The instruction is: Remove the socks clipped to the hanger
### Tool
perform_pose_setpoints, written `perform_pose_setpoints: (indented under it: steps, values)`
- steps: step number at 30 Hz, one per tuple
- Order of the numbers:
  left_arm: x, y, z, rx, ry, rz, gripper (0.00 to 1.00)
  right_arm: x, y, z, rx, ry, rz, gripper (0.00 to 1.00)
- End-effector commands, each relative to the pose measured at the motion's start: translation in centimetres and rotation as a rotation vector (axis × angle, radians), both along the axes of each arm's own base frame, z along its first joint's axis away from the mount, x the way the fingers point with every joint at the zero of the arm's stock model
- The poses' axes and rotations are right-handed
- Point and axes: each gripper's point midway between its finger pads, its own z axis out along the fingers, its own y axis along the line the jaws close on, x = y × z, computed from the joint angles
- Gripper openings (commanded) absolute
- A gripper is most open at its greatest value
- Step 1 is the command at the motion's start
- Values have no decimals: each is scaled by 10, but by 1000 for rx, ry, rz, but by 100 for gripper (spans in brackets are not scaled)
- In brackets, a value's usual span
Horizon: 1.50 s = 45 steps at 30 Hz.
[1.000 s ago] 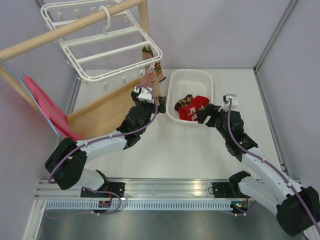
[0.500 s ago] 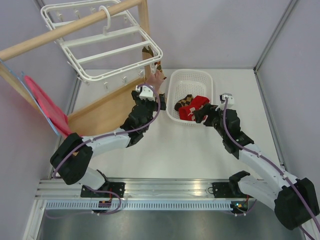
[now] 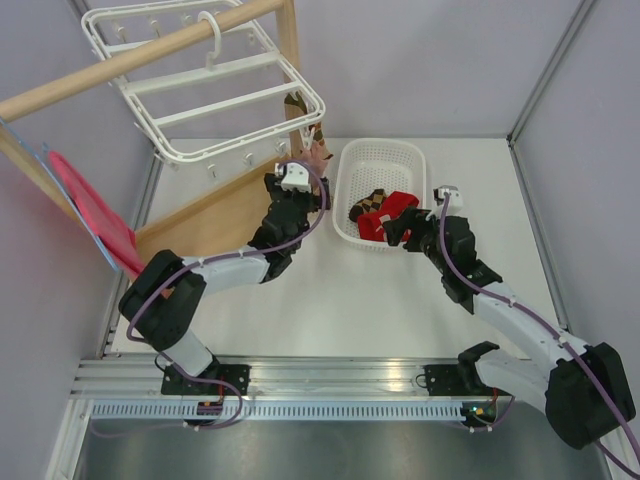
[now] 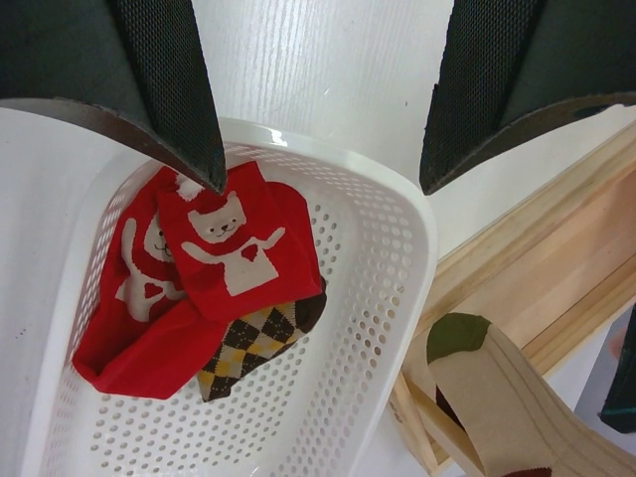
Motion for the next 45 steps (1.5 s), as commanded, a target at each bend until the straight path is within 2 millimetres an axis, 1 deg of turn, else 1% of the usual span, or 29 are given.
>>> perform_pose_setpoints:
  steps: [1,2,3,6,7,9,11,14,15,17,18,19,20,21,22,24,25,26,27,28,29,30,31,32,33,34,35,39,45]
  values:
    - [5,3,40,-74,-121,12,94,6,3,29,16,-86,18,82]
    - [3,1,45,-80,-139,-4,87,5,1,32,13,-95,13,82]
    - [2,2,45,-80,-144,-6,69,5,1,32,11,-95,12,82]
    - [0,2,53,-95,-168,-11,40,3,-1,31,0,-92,7,82]
    - [-1,2,53,-95,-168,-13,24,2,-1,30,-1,-90,8,82]
    - [-4,2,57,-105,-172,-28,10,1,-3,31,-5,-89,4,82]
    - [-11,4,62,-118,-178,-42,3,0,-4,31,-5,-93,3,81]
    - [-18,8,68,-133,-183,-51,2,-1,-4,34,-9,-97,4,82]
    - [-23,8,63,-124,-168,-58,2,-2,-4,33,-15,-92,12,81]
    - [-35,12,74,-139,-183,-70,2,-2,-2,35,-19,-92,22,81]
    - [-42,10,65,-122,-161,-87,2,-3,-2,36,-18,-91,27,81]
    - [-51,14,77,-136,-179,-98,2,-4,1,36,-14,-92,41,81]
    - [-57,13,76,-130,-173,-114,2,-4,2,38,-11,-94,50,81]
    - [-65,11,65,-106,-134,-136,2,-5,4,40,-4,-96,57,81]
    - [-76,14,78,-155,-142,-160,2,-7,9,40,4,-92,86,80]
    - [-90,12,63,-137,-77,-209,2,-9,14,44,18,-95,113,80]
    - [-101,15,72,-168,-78,-236,2,-11,19,46,38,-92,136,79]
    - [-109,15,69,-169,-63,-252,2,-12,23,50,53,-100,153,79]
    - [-115,17,58,-142,-19,-257,2,-14,27,52,64,-105,165,78]
    - [-121,19,58,-150,-7,-265,2,-19,36,57,75,-115,194,79]
    - [-133,22,68,-170,-20,-292,2,-21,41,61,81,-130,201,78]
    - [-139,24,67,-166,-5,-302,2,-24,48,65,81,-139,217,78]
    - [-146,27,59,-155,36,-309,2,-32,66,70,85,-147,262,78]
    - [-157,32,66,-171,28,-326,2,-34,73,75,88,-164,269,78]
    - [-164,36,68,-191,33,-334,2,-47,93,80,100,-173,326,78]
    - [-171,40,58,-174,72,-339,2,-50,103,85,113,-182,349,78]
    - [-181,50,69,-207,46,-345,2,-54,113,93,145,-199,370,78]
    - [-201,66,63,-250,68,-365,2,-79,154,118,220,-254,486,78]
    - [-214,53,45,-248,170,-445,2,-95,193,173,340,-376,608,79]
